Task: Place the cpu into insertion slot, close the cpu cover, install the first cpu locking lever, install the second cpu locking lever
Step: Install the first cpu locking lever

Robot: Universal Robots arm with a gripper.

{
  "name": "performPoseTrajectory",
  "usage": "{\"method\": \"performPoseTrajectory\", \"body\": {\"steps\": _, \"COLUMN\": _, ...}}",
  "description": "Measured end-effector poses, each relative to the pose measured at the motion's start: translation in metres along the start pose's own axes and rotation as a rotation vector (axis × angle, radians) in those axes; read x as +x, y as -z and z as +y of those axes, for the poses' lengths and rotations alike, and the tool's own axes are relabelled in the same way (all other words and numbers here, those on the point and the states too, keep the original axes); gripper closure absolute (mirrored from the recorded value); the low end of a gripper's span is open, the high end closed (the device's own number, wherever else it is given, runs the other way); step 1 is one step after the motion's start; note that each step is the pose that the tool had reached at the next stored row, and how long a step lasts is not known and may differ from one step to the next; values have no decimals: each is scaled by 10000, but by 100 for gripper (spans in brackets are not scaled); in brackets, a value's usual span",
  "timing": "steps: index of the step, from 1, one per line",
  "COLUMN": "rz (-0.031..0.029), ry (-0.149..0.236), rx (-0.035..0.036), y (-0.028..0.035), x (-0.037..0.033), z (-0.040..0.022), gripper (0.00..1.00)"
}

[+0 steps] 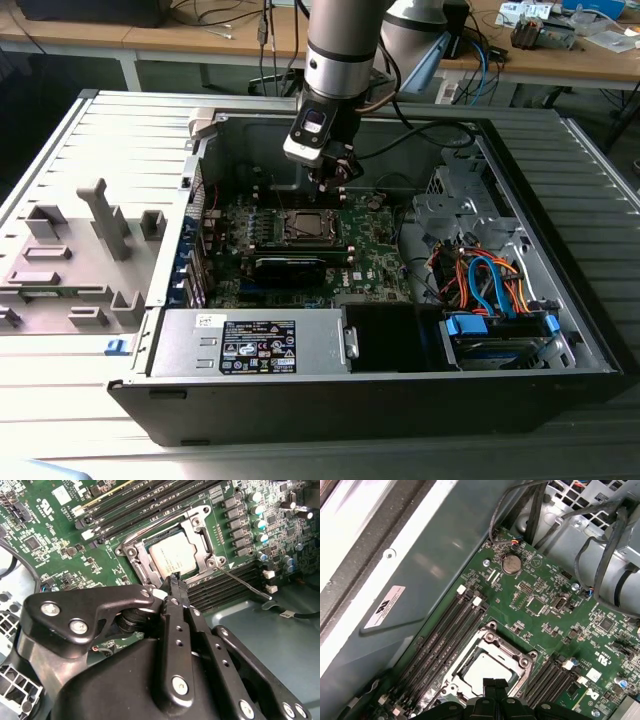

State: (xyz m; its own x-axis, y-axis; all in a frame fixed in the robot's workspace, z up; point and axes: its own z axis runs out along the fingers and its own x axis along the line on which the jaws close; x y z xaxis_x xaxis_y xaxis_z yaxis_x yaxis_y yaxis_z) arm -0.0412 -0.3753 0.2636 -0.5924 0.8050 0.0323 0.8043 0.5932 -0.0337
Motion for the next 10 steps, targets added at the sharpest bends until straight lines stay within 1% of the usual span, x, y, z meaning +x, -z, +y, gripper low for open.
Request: {"method": "performPoseTrajectory", "body": {"steps": 10, "rz": 9, "ry": 305, "rx": -4, "y": 0, "x": 0, "z": 0, "gripper": 89}}
